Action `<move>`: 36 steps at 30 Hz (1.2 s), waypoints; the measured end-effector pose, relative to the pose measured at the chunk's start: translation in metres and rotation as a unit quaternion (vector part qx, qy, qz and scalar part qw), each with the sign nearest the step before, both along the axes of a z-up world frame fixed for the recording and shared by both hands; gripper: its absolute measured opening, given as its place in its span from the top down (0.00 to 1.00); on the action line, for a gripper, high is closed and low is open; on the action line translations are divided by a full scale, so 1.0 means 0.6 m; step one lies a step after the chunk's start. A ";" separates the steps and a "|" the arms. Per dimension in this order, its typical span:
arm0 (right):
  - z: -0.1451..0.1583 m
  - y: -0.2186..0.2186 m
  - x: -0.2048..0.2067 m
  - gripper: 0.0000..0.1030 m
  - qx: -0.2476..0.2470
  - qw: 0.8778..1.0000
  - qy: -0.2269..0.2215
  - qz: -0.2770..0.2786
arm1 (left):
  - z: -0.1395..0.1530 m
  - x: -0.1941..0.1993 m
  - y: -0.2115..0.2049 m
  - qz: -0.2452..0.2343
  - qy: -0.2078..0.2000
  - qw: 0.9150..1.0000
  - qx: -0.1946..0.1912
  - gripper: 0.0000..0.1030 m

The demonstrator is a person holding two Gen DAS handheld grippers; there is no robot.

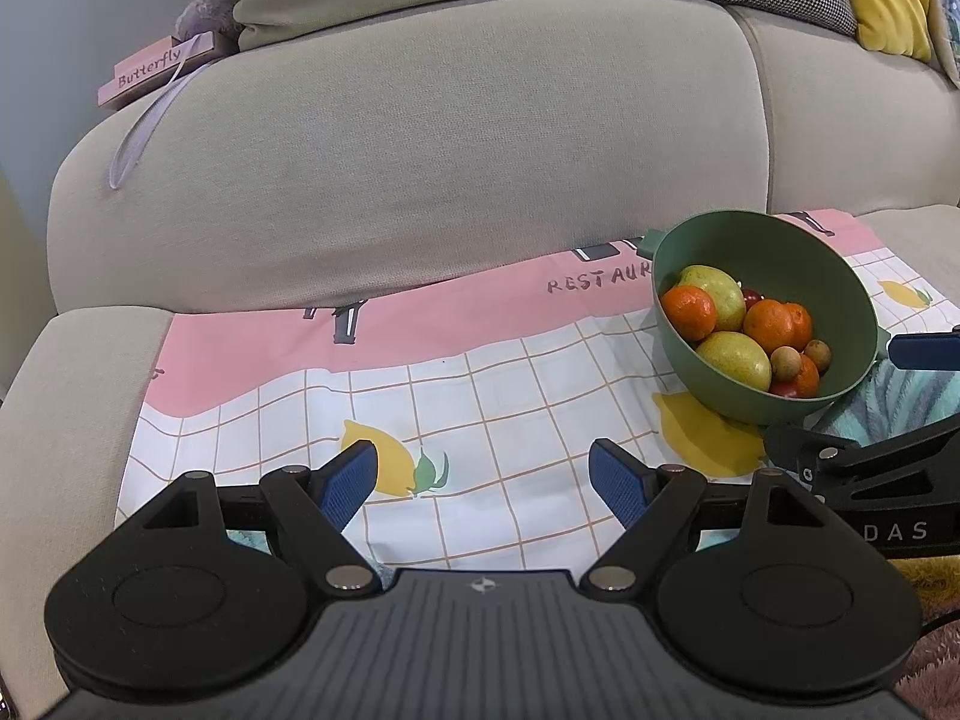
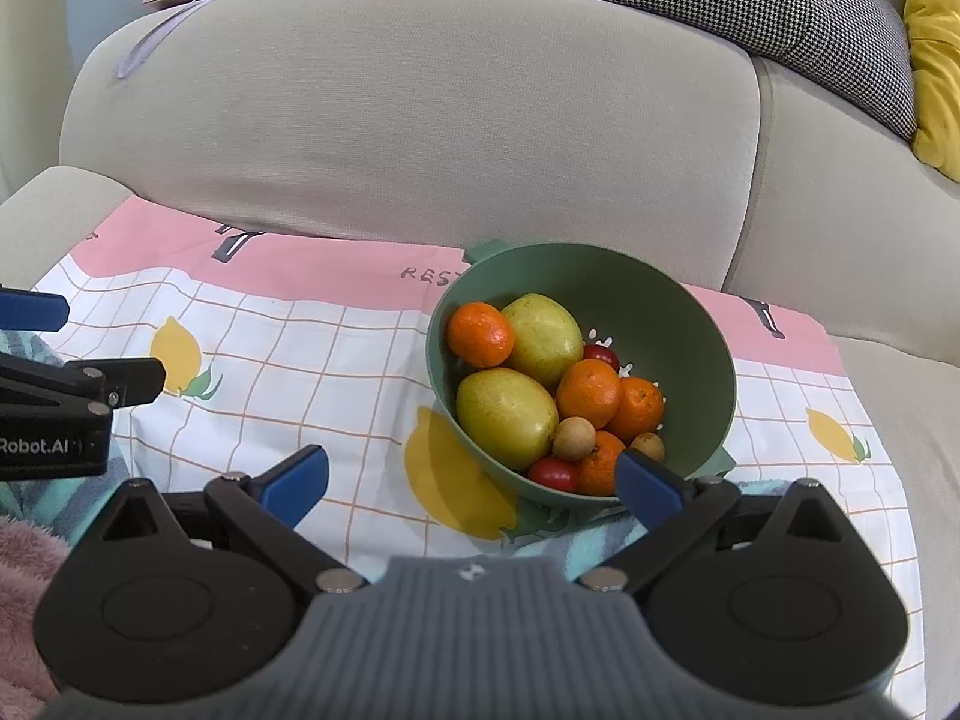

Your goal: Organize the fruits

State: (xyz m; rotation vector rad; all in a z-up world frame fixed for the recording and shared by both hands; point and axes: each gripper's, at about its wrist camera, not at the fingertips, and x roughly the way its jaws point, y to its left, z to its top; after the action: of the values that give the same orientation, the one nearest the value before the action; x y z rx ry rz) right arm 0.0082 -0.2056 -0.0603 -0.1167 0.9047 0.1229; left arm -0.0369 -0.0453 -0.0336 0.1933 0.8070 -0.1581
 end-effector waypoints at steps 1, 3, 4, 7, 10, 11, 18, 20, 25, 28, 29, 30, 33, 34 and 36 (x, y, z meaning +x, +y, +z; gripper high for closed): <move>0.000 0.000 0.000 0.05 0.000 1.000 0.000 0.000 | 0.000 0.000 0.000 0.000 0.000 1.000 0.000 0.09; 0.000 -0.001 0.000 0.05 0.000 1.000 0.000 0.001 | 0.000 0.000 0.000 0.000 0.000 1.000 0.000 0.09; 0.000 -0.001 0.000 0.05 0.000 1.000 0.000 0.001 | 0.000 0.000 0.000 0.000 0.000 1.000 0.000 0.09; 0.000 -0.001 0.001 0.05 0.001 1.000 0.000 0.001 | 0.000 0.000 0.000 0.000 0.000 1.000 0.000 0.09; 0.000 -0.001 0.000 0.05 0.001 1.000 0.001 0.001 | 0.000 0.000 0.001 0.000 0.000 1.000 -0.001 0.09; -0.001 -0.001 0.001 0.05 0.001 1.000 0.001 0.001 | 0.000 0.001 0.001 0.000 0.000 1.000 0.000 0.09; -0.001 0.001 0.001 0.05 0.000 1.000 0.002 0.000 | 0.001 0.000 0.001 0.003 0.000 1.000 -0.002 0.09; -0.002 0.001 0.001 0.05 0.000 1.000 0.002 0.000 | 0.001 0.000 0.001 0.003 -0.001 1.000 -0.003 0.09; -0.002 0.001 0.000 0.05 0.000 1.000 0.002 0.001 | 0.002 -0.001 0.001 0.005 -0.002 1.000 -0.004 0.09; -0.002 0.001 0.000 0.05 0.000 1.000 0.002 0.000 | 0.002 -0.002 -0.001 0.007 -0.004 1.000 -0.001 0.09; -0.002 0.001 0.000 0.05 0.000 1.000 0.002 0.000 | 0.003 -0.003 -0.001 0.009 -0.004 1.000 -0.001 0.09; -0.003 0.001 0.000 0.05 0.000 1.000 0.002 0.000 | 0.003 -0.003 -0.001 0.009 -0.005 1.000 -0.001 0.09; -0.003 0.002 0.000 0.05 0.000 1.000 0.002 0.000 | 0.004 -0.003 -0.002 0.009 -0.007 1.000 0.000 0.09; -0.003 0.001 0.000 0.05 0.000 1.000 0.002 0.000 | 0.004 -0.004 -0.002 0.009 -0.007 1.000 0.001 0.09; -0.003 0.001 0.000 0.05 -0.001 1.000 0.002 0.001 | 0.003 -0.004 -0.002 0.008 -0.006 1.000 -0.001 0.09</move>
State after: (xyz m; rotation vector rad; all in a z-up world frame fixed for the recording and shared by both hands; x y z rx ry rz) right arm 0.0081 -0.2051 -0.0622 -0.1184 0.9078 0.1242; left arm -0.0394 -0.0463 -0.0315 0.1860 0.7963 -0.1419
